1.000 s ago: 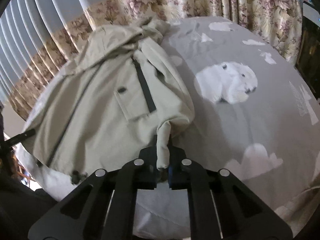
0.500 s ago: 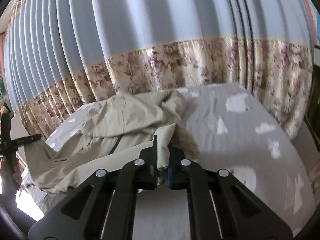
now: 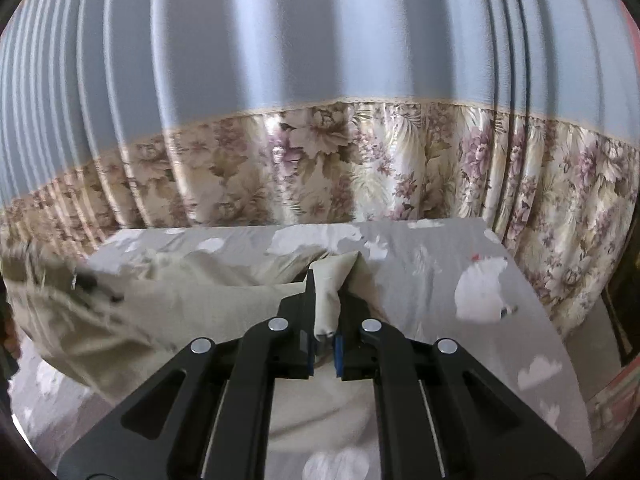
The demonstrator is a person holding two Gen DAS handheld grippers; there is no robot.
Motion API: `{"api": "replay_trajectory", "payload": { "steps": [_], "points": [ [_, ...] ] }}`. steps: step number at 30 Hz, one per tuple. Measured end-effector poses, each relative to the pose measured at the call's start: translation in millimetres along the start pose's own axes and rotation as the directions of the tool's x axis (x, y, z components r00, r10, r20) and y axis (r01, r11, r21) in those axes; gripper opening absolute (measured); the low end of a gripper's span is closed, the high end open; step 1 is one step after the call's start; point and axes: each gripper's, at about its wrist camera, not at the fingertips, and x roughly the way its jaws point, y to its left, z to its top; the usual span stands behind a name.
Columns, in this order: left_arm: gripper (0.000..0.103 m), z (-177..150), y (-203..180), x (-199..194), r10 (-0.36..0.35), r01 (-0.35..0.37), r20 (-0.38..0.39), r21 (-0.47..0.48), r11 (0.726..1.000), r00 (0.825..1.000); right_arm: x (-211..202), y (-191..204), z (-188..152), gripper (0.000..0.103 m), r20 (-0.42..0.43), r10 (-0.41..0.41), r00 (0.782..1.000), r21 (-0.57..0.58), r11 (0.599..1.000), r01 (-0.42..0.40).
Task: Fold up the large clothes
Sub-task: 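Lift the hem with both grippers and fold it over the jacket body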
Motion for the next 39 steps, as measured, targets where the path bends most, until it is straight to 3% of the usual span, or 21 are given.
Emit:
{"api": "replay_trajectory", "payload": {
  "steps": [4, 7, 10, 12, 15, 16, 17, 18, 19, 20, 25, 27, 30, 33, 35, 39],
  "points": [
    [0.01, 29, -3, 38, 0.064, -0.065, 0.015, 0.036, 0.997, 0.998, 57, 5, 23, 0.007, -0.042, -0.07, 0.997, -0.057, 0.996, 0.067],
    [0.01, 44, -2, 84, 0.128, -0.126, -0.02, 0.064, 0.99, 0.992, 107, 4, 32, 0.007, -0.118, -0.11, 0.987, -0.074, 0.992, 0.102],
    [0.01, 41, 0, 128, 0.201, -0.191, -0.077, 0.112, 0.975, 0.977, 154, -3, 25, 0.007, -0.217, -0.134, 0.967, -0.06, 0.99, 0.124],
    [0.01, 29, 3, 156, 0.228, -0.209, -0.148, 0.134, 0.969, 0.962, 184, -11, 12, 0.008, -0.313, -0.122, 0.942, -0.033, 0.993, 0.118],
    [0.017, 17, 11, 169, 0.225, -0.206, -0.208, 0.109, 0.972, 0.952, 189, -20, 0, 0.013, -0.338, -0.074, 0.938, 0.024, 0.996, 0.087],
    [0.036, 18, 14, 166, 0.221, -0.204, -0.211, 0.099, 0.974, 0.952, 182, -22, 1, 0.019, -0.322, -0.047, 0.946, 0.05, 0.997, 0.067],
    [0.063, 20, 18, 160, 0.214, -0.201, -0.209, 0.083, 0.976, 0.954, 174, -26, 3, 0.033, -0.305, -0.013, 0.952, 0.08, 0.996, 0.039],
    [0.073, 24, 20, 153, 0.209, -0.199, -0.197, 0.072, 0.977, 0.958, 162, -31, 7, 0.045, -0.28, 0.044, 0.959, 0.125, 0.992, -0.009],
    [0.077, 29, 22, 145, 0.205, -0.197, -0.173, 0.061, 0.978, 0.963, 150, -33, 12, 0.069, -0.248, 0.083, 0.965, 0.154, 0.987, -0.045],
    [0.077, 35, 23, 138, 0.206, -0.2, -0.149, 0.053, 0.978, 0.967, 138, -34, 16, 0.081, -0.212, 0.086, 0.973, 0.164, 0.985, -0.051],
    [0.08, 56, 25, 106, 0.189, -0.191, -0.094, -0.014, 0.982, 0.978, 92, -22, 26, 0.081, -0.113, 0.001, 0.994, 0.078, 0.997, 0.008],
    [0.08, 52, 14, 97, 0.149, -0.15, -0.109, -0.003, 0.989, 0.983, 89, -14, 21, 0.081, -0.118, -0.04, 0.992, 0.026, 0.999, 0.044],
    [0.08, 32, -15, 93, 0.099, -0.091, -0.152, 0.064, 0.994, 0.983, 99, -4, 9, 0.081, -0.164, -0.034, 0.986, -0.003, 0.999, 0.034],
    [0.08, 9, -52, 102, 0.057, -0.03, -0.217, 0.126, 0.992, 0.974, 118, 14, -4, 0.07, -0.22, 0.012, 0.975, -0.018, 1.0, -0.016],
    [0.08, 1, -68, 112, 0.036, 0.0, -0.247, 0.145, 0.989, 0.968, 133, 29, -8, 0.069, -0.257, 0.034, 0.966, -0.034, 0.998, -0.045],
    [0.082, -6, -93, 159, 0.102, -0.028, -0.344, 0.212, 0.977, 0.933, 174, 43, -10, 0.057, -0.351, 0.047, 0.935, -0.047, 0.997, -0.068]
  ]
}}
